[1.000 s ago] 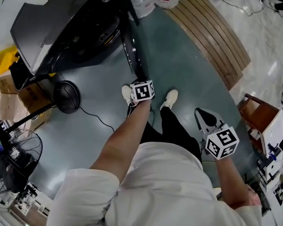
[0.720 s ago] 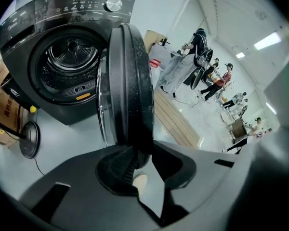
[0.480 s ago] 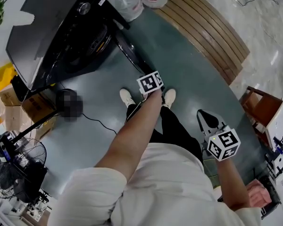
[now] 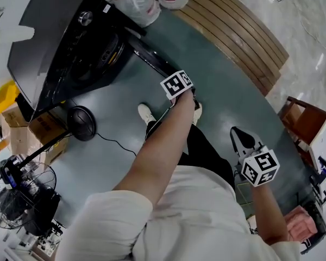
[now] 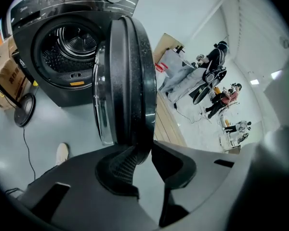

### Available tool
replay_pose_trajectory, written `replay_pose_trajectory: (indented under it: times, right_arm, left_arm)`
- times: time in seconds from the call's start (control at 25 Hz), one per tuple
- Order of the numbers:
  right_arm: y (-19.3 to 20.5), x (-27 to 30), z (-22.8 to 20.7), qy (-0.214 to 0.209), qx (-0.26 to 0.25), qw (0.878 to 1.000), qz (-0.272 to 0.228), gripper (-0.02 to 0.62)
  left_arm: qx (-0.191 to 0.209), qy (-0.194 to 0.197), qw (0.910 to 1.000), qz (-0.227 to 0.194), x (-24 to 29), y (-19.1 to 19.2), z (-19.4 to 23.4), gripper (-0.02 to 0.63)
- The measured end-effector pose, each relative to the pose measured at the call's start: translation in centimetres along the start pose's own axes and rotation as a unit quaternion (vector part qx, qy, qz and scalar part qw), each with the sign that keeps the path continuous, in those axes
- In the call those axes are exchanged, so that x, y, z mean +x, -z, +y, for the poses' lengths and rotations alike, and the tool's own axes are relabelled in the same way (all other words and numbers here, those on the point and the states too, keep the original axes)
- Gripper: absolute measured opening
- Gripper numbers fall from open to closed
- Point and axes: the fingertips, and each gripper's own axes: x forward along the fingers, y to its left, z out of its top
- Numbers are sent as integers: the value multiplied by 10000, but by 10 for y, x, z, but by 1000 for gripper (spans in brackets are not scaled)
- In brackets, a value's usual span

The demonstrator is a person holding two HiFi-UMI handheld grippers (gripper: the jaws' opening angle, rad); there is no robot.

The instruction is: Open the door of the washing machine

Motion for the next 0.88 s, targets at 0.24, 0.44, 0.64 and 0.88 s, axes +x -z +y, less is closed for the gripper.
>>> replay_pose_trajectory:
  times: [0.24, 0.44, 0.64, 0.88]
  right_arm:
    - [-3, -5, -14, 38, 66, 10000, -22, 9]
    - [-6, -6, -22, 25, 60, 10000, -22, 9]
    - [-8, -6, -26, 7, 37, 10000, -17, 9]
    - [-14, -5, -30, 14, -23, 10000, -24, 9]
  left_arm:
    - [-181, 40, 9998, -26, 8, -7, -17, 99]
    - [-207, 20, 9998, -57, 10, -9, -21, 98]
    - [-223, 5, 9997, -55, 10, -8, -19, 100]
    - [-225, 55, 9997, -60, 8, -7, -23, 110]
